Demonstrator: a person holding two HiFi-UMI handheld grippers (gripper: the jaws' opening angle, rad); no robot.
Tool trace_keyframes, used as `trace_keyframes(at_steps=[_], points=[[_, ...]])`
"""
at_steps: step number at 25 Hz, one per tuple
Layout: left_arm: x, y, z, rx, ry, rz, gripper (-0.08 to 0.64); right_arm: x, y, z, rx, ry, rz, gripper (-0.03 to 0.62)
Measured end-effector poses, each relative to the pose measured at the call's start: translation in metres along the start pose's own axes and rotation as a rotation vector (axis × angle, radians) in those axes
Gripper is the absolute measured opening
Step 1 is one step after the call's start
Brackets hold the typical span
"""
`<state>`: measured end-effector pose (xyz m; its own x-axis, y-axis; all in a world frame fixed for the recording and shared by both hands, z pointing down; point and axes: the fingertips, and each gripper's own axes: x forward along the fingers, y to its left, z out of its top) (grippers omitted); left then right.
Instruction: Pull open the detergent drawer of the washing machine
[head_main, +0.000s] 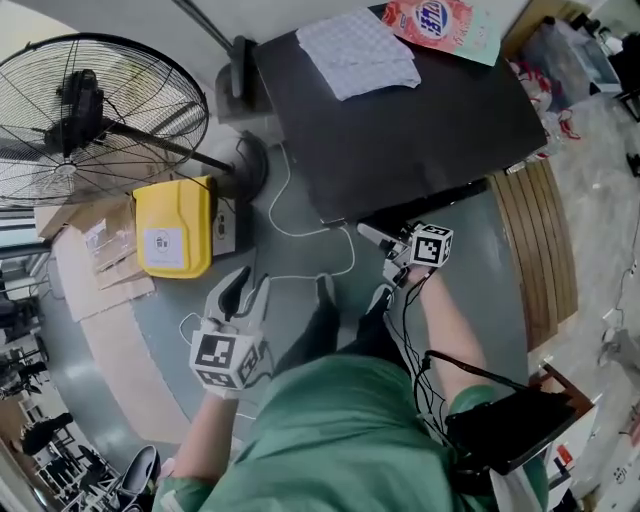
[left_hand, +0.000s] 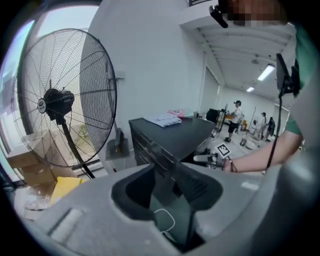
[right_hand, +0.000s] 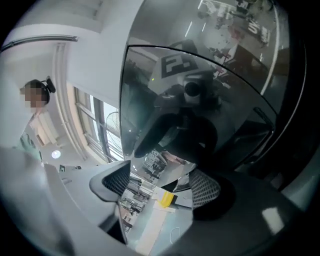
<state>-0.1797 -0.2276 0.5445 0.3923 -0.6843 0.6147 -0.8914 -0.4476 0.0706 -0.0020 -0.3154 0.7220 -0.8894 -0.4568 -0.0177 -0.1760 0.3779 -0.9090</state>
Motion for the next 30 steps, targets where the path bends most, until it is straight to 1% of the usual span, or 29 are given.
trace_keyframes(at_steps=[3, 6, 7, 9, 13, 15, 19, 24, 25, 26, 30], points=[[0.0, -0.002, -0.01, 0.002, 0.025, -0.003, 0.137, -0.002, -0.003, 0.003, 0.028, -0.039, 0.042, 0.348], [-0.001, -0.007, -0.016, 0.006, 0.04, -0.006, 0.137, -0.005, -0.001, 0.01, 0.07, -0.099, 0.095, 0.334], [-0.001, -0.009, -0.018, 0.006, 0.043, -0.008, 0.137, -0.006, -0.001, 0.011, 0.087, -0.119, 0.102, 0.319], [-0.004, -0.012, -0.02, 0.007, 0.047, -0.012, 0.137, -0.008, -0.001, 0.01, 0.112, -0.163, 0.096, 0.318], [-0.01, -0.023, -0.024, 0.02, 0.051, -0.02, 0.137, -0.011, -0.001, 0.011, 0.119, -0.244, 0.098, 0.319], [-0.016, -0.028, -0.028, 0.026, 0.055, -0.02, 0.136, -0.012, 0.002, 0.012, 0.104, -0.25, 0.109, 0.319], [-0.032, -0.033, -0.041, 0.029, 0.077, -0.014, 0.135, -0.014, 0.003, 0.01, 0.099, -0.236, 0.101, 0.319], [-0.044, -0.04, -0.063, 0.034, 0.118, -0.018, 0.135, -0.024, 0.01, 0.007, 0.103, -0.269, 0.145, 0.29], [-0.044, -0.04, -0.066, 0.032, 0.123, -0.022, 0.135, -0.03, 0.013, 0.003, 0.105, -0.28, 0.152, 0.27], [-0.043, -0.04, -0.068, 0.03, 0.124, -0.026, 0.135, -0.037, 0.016, -0.003, 0.111, -0.288, 0.156, 0.266], [-0.031, -0.047, -0.06, 0.025, 0.106, -0.06, 0.133, -0.066, 0.03, -0.035, 0.146, -0.293, 0.141, 0.272]])
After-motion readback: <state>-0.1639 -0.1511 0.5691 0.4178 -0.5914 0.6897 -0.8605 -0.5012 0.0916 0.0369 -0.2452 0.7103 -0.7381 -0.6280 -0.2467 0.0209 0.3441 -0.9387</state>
